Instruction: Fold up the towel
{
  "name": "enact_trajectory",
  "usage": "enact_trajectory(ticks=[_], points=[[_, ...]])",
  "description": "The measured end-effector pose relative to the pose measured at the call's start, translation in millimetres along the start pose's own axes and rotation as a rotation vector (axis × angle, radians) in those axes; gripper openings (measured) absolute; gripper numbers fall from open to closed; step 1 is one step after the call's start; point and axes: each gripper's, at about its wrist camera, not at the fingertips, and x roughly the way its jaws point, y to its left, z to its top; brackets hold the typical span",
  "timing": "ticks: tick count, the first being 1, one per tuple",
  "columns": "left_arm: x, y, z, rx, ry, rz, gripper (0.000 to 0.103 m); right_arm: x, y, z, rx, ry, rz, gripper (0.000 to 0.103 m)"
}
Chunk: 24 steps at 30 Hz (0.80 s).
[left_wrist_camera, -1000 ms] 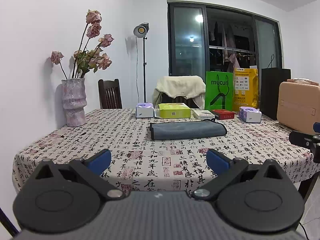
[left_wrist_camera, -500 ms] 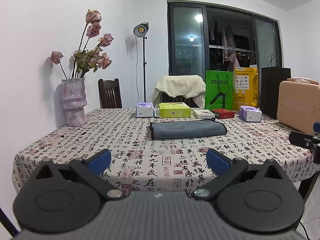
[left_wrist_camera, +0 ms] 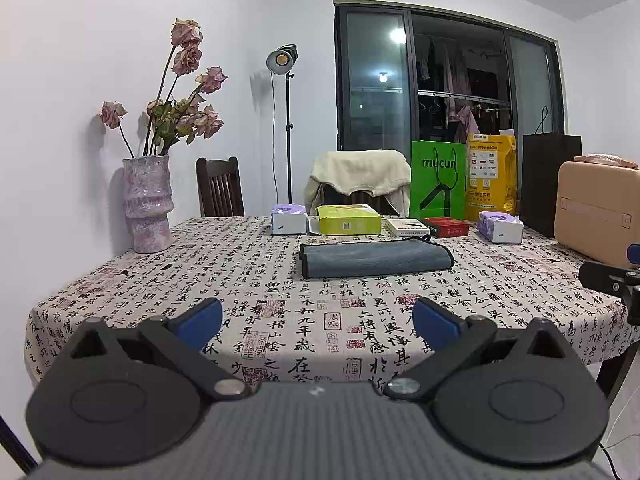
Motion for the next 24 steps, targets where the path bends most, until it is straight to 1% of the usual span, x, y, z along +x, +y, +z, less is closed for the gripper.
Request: enact_trajectory(ticks=[24], points=[[0.0,-0.7,0.8,0.002,0.001,-0.004,0.103,-0.6,-4.8,-0.9,0.001,0.0,-0.012,0.103]])
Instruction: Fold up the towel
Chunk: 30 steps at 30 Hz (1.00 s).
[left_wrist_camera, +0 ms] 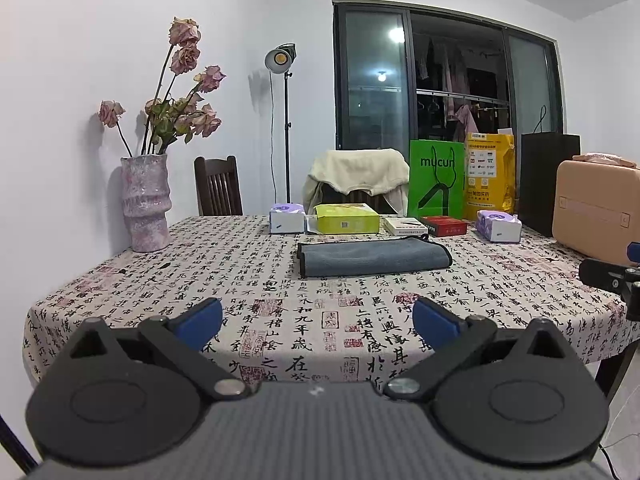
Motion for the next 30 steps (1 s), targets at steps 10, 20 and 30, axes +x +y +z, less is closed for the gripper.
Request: enact_trajectory(ticks=[10,20,30], points=[[0.4,-0.4,-1.2,0.001,0.0,-0.001,0.103,0.1,-0.2,0.4,0.001,0.001,-0.002,0.103],[0.3,-0.7,-1.3,0.001,-0.004,0.0,0.103,-0.2,0.2,0.0,0.001,0.003,-0.003,0.103],[-2.4,-0.9,0.7,0.003,-0.017,0.003,0.103,-0.9,0.3,-0.7,0.0,0.0,-0.004,0.103]])
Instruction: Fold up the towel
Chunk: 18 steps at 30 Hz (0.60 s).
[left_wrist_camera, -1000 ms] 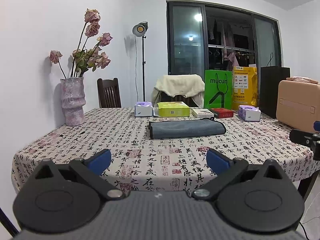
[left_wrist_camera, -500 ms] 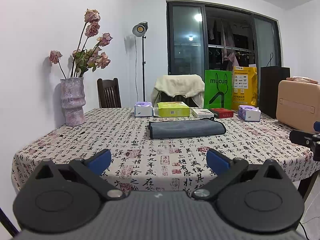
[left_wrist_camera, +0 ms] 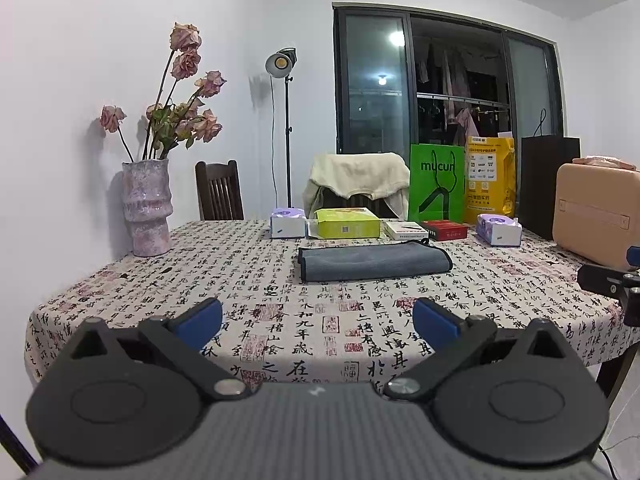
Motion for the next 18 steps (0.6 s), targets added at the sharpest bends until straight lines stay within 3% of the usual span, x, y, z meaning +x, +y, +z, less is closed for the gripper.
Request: enact_trajectory(ticks=[18], points=[[-3.1,-2.5,0.2,0.003,-0.013,0.001,0.103,-2.5,0.8,0.3,-0.001,-0.004,-0.001,0.103]])
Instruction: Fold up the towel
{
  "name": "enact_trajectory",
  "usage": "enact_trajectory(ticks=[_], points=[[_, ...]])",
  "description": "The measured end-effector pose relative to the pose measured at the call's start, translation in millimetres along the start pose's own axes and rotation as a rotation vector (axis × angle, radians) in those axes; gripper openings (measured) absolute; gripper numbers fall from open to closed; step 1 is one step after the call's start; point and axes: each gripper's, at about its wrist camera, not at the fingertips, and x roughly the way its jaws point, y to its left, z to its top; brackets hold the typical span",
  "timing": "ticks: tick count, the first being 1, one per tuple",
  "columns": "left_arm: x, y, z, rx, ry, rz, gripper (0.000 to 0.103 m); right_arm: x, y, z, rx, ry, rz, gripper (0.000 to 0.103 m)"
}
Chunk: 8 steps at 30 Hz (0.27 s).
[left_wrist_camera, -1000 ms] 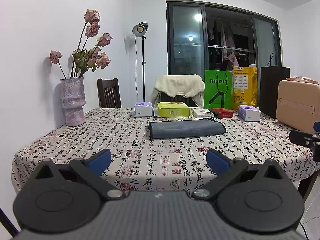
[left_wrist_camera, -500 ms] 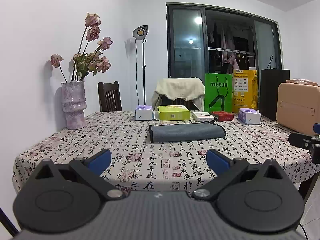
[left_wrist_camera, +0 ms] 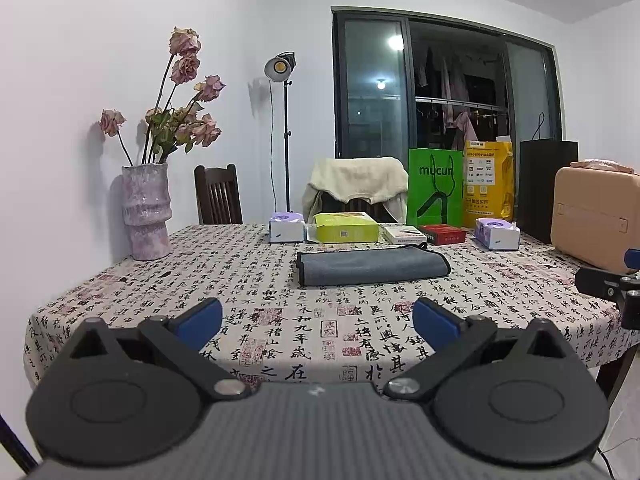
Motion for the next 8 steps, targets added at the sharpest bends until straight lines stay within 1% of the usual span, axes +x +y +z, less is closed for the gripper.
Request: enact_trajectory(ticks=[8], points=[[-0.8,-1.0,-0.2,0.004,0.003,-0.006,0.103,0.0,-0.1,0.0,0.0,0.0,0.0,0.103]])
